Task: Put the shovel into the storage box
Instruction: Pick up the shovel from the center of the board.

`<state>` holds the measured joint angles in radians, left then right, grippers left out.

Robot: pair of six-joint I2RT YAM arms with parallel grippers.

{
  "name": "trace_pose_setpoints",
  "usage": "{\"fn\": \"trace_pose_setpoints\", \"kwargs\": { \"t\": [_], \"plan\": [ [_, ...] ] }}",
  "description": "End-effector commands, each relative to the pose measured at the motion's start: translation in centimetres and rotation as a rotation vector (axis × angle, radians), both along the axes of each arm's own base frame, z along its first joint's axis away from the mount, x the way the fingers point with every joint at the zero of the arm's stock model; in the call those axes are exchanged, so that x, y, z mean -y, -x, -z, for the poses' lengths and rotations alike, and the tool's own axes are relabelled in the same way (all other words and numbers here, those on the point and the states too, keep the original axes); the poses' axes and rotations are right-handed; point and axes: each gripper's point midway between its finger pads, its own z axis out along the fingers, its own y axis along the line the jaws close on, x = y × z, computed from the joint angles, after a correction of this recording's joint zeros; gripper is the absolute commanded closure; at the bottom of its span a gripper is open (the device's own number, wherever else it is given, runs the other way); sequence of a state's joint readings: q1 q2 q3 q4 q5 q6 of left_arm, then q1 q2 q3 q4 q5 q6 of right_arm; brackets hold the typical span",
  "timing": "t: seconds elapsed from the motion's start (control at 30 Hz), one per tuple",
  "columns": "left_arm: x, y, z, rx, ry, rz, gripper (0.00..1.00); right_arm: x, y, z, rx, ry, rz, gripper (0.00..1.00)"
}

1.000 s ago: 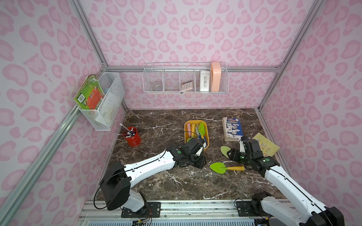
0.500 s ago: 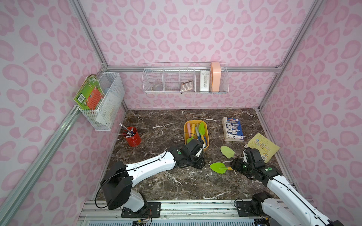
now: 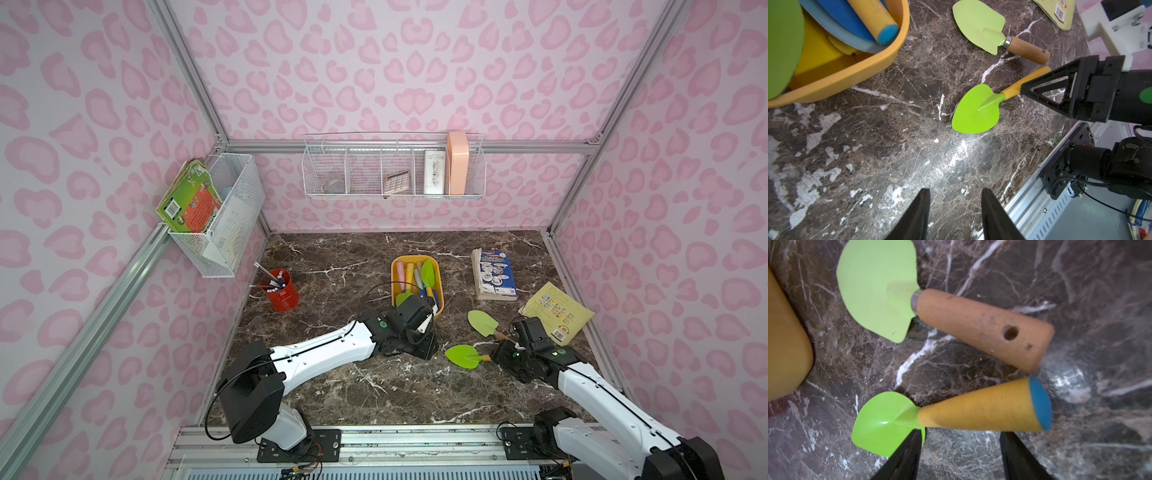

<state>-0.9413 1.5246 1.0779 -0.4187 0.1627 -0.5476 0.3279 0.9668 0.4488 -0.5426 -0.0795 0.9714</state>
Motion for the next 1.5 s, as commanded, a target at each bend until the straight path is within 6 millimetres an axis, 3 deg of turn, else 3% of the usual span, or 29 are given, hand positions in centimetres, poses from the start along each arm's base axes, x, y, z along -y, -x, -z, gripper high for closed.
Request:
{"fn": "trace_pose_setpoints", "kwargs": {
  "t": [0.0,0.37,0.57,0.9,1.17,1.47],
  "plan": [
    [-0.1,-0.1,0.0,0.006,0.004,-0.01,0.54,0.4,-0.6,0.1,-0.023,0.015,0.065,0.38],
    [-0.5,0.0,0.4,0.005,-0.001,-0.025,0.55,-0.6,-1.2,1.7,-0.146,0.006,0.053,0.4],
    [-0.7,0.0,0.5,0.006,-0.008,-0.032,0.55,-1.0,-1.6,1.5,-0.13,-0.01,0.05,0.44],
    [-0.8,-0.2,0.7,0.008,-0.018,-0.04,0.55,-1.6,-1.3,2.1,-0.143,-0.037,0.029,0.58],
    [-0.9,-0.2,0.7,0.009,-0.026,-0.043,0.55,-2.1,-1.7,1.7,-0.124,-0.066,0.015,0.72],
    [-2.3,-1.3,0.3,-0.007,-0.026,-0.127,0.55,-3.0,-3.6,-0.9,-0.019,-0.068,-0.04,0.82]
  ]
}}
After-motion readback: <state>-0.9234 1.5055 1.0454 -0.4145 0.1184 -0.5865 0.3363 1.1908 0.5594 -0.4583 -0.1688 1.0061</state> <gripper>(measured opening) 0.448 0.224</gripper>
